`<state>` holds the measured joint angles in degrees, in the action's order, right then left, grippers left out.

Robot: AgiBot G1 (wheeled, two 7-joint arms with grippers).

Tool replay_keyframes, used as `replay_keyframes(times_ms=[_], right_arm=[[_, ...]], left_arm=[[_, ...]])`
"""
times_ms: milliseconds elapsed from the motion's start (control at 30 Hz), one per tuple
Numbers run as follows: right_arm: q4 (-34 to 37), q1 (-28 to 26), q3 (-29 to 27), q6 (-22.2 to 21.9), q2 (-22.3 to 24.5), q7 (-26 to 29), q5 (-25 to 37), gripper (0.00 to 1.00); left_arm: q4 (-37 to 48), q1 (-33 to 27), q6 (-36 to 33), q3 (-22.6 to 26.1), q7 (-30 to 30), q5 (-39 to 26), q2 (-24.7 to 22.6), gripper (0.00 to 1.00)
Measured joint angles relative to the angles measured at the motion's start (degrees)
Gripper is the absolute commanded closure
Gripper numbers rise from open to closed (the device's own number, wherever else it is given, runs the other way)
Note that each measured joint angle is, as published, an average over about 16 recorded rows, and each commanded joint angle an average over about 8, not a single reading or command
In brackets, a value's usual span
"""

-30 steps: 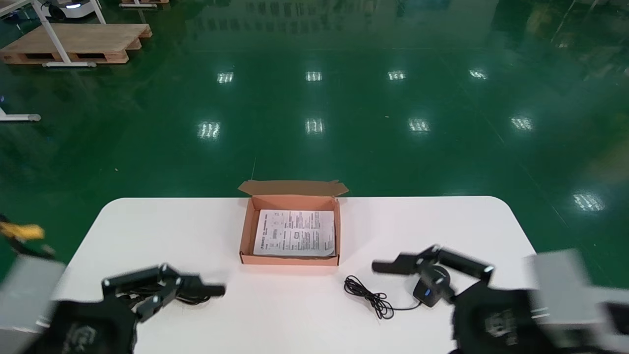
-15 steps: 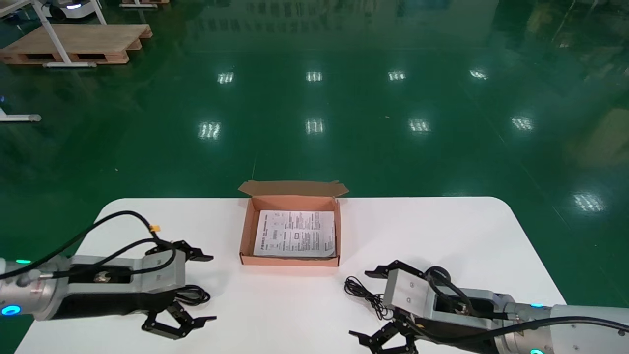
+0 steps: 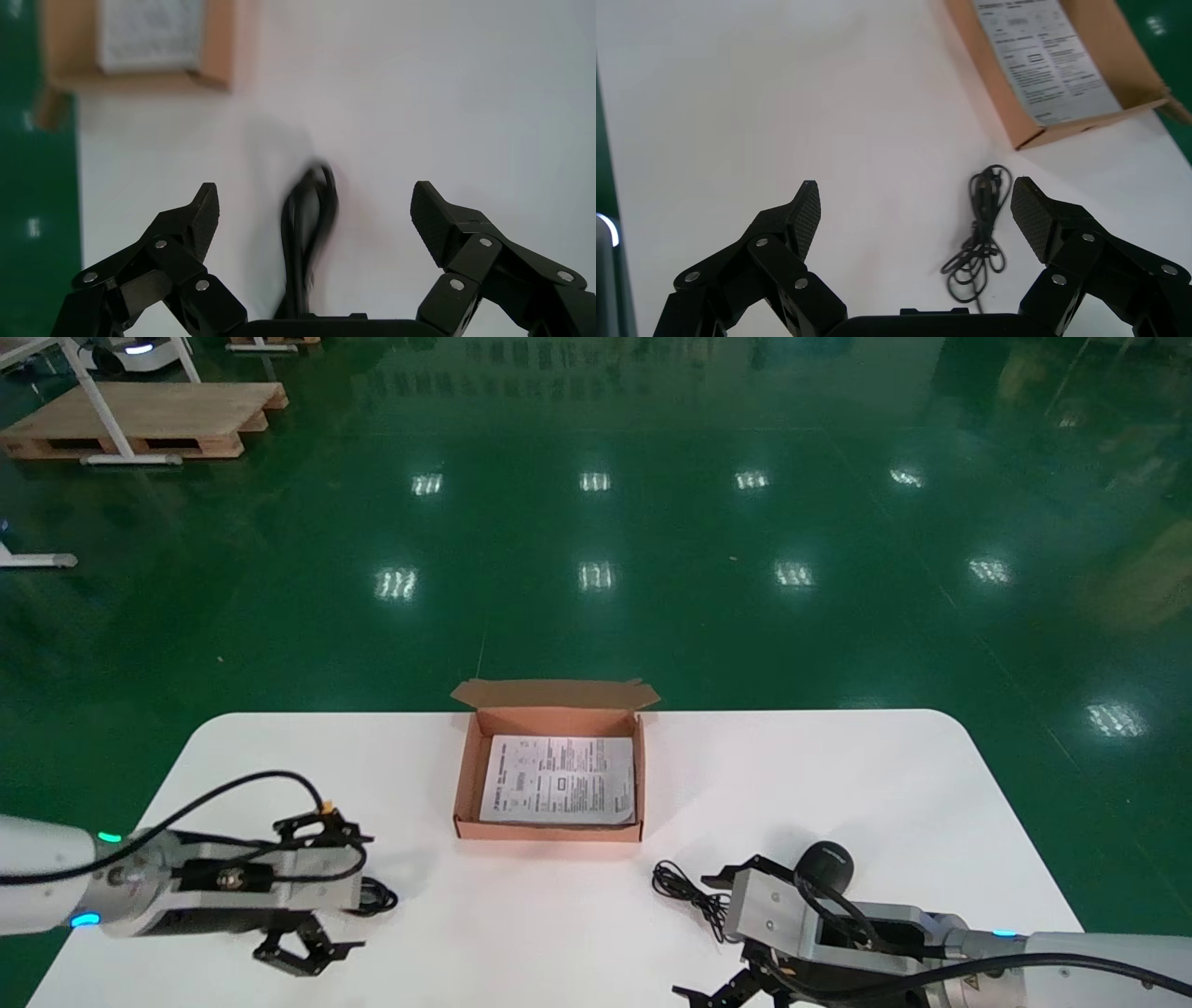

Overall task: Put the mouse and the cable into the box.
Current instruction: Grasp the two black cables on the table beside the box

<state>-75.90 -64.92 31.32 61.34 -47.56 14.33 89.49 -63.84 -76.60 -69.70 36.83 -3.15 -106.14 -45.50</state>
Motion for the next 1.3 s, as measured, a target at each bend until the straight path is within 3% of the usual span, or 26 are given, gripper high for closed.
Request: replay_keyframes(times_ms=[333,900,1100,1300], right_arm=[[-0.5,-0.2,0.7,-0.5,0.2,2.1,2.4,0.00],[-0.3,-0.4,0.7,-1.0,0.5,2.6,3.5,0.00],[0.7,0.1,2.0,-4.3,-1.7,3.4,8.6,0.00],[2.9,1.4,3.9,-10.5,-5.9,6.2,18.2,0.00]], left_arm=[[12.5,-3.0,7.6,3.3,3.9,-10.4,-6.5,0.00],[27.3,-6.7,10.8,4.5,8.2,-12.7,-12.4,0.00],[29.8,-7.3,11.0,4.3,9.1,-12.1,-13.0,0.00],[31.5,-7.8,11.1,4.1,10.3,-11.6,-13.5,0.00]])
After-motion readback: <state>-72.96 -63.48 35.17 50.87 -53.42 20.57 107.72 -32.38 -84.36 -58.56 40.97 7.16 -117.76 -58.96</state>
